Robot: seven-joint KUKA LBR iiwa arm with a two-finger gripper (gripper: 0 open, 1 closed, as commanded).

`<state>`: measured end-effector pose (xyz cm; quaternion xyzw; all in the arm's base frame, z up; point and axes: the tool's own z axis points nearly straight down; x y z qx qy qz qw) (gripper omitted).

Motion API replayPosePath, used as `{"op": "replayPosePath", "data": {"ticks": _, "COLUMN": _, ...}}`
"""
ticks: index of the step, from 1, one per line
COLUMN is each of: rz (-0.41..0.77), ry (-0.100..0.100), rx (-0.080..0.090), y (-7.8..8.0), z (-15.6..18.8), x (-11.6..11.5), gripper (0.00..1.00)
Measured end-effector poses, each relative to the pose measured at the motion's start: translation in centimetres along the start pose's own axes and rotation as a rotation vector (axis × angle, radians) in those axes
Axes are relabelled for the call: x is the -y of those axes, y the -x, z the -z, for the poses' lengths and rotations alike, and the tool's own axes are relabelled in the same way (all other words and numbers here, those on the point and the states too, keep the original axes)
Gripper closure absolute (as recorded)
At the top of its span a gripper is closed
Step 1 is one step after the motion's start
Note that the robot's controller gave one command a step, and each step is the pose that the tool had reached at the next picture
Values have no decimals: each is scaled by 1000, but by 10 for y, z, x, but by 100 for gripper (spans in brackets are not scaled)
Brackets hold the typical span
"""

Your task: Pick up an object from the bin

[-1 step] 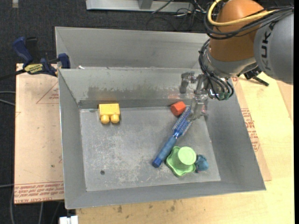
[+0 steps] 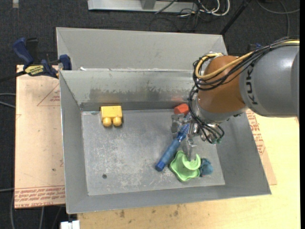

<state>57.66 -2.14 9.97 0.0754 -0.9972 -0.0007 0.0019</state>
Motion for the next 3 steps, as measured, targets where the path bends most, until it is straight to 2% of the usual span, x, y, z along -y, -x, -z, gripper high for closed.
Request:
{"op": "replayPosePath", "data": {"ticks": 1, "rz": 602, "ry": -2, "rx": 6, "y": 22, "z": -29, "x": 10, "gripper": 0}}
{"op": "replayPosePath", "data": {"ticks": 2, "rz": 601, "ry": -2, "rx": 7, "y": 22, "z": -29, "x": 11, "gripper": 100}}
{"op": "replayPosePath", "data": {"ticks": 3, "rz": 572, "ry": -6, "rx": 14, "y": 40, "z": 136, "x": -2, "gripper": 100}}
